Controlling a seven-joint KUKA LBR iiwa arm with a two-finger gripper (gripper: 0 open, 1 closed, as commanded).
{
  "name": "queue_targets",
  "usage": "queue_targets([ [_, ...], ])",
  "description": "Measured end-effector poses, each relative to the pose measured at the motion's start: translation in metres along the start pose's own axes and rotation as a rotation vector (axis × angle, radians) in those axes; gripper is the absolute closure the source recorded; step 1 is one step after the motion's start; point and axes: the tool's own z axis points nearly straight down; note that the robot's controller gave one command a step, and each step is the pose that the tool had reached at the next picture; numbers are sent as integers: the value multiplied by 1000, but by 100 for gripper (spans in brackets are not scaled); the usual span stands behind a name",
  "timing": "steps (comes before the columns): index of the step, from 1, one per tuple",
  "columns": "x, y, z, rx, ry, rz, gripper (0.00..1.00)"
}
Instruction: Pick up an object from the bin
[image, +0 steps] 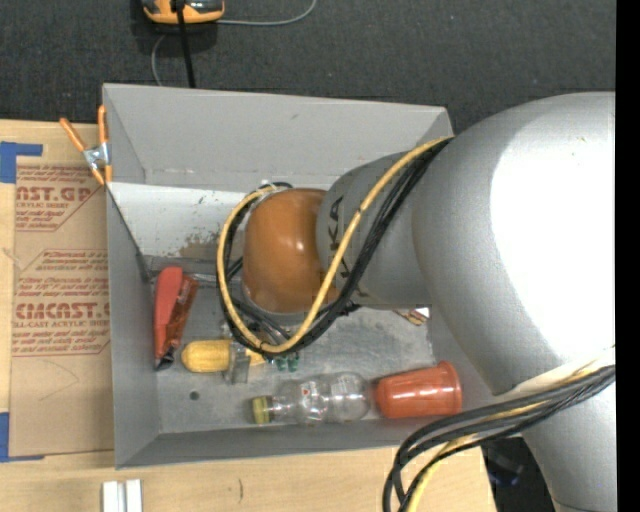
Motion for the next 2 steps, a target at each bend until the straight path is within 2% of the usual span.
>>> queue_targets([
  [1, 0, 0, 0, 0, 0, 0, 100],
  [2, -25, 1, 0, -1, 0, 13, 100],
])
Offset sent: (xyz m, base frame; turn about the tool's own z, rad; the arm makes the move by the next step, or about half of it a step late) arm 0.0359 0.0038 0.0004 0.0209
